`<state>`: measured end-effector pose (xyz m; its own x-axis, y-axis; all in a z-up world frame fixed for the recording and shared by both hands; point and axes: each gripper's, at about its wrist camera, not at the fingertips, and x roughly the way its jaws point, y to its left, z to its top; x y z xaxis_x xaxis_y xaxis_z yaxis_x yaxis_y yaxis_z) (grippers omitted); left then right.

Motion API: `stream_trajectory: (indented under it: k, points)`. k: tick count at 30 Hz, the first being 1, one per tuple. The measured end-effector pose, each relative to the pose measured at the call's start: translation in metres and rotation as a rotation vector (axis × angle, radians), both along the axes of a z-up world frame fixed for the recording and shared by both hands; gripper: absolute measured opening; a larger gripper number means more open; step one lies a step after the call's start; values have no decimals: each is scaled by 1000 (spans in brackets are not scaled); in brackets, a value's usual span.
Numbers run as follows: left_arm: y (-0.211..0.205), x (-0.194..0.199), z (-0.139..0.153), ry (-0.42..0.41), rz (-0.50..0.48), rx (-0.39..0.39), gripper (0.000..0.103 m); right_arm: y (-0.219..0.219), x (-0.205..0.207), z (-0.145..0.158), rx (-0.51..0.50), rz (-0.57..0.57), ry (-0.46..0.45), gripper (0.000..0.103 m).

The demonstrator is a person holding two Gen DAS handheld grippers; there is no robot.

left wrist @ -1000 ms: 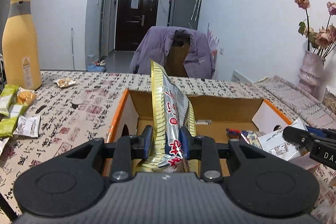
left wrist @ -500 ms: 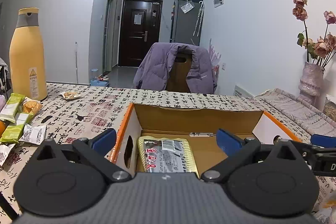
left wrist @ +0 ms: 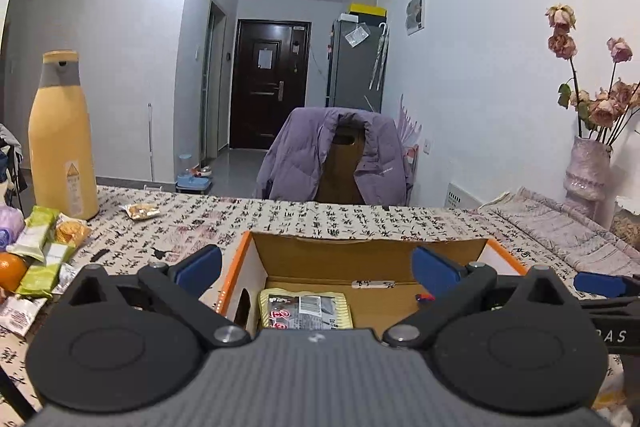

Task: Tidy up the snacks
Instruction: 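Carry the wafer pack into the box and open the left gripper, then move both tools back over the snack pile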

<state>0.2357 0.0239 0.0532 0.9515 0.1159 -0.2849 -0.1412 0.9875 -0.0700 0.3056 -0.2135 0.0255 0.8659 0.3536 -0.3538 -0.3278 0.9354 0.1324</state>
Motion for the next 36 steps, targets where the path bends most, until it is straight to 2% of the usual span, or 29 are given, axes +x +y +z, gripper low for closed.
stream_trajectory:
  k: [9, 16, 27, 36]
  points:
    - [-1, -34, 13, -18, 3, -8, 103, 1, -29, 17, 13, 5, -23, 103]
    - [0, -64, 12, -15, 0, -10, 103, 0, -59, 18, -24, -5, -40, 103]
    - [-1, -110, -4, 7, -28, 17, 103, -10, -108, 13, -67, -16, -46, 103]
    - [-6, -139, -30, 57, -61, 42, 103, -28, -138, -14, -97, -18, 22, 103]
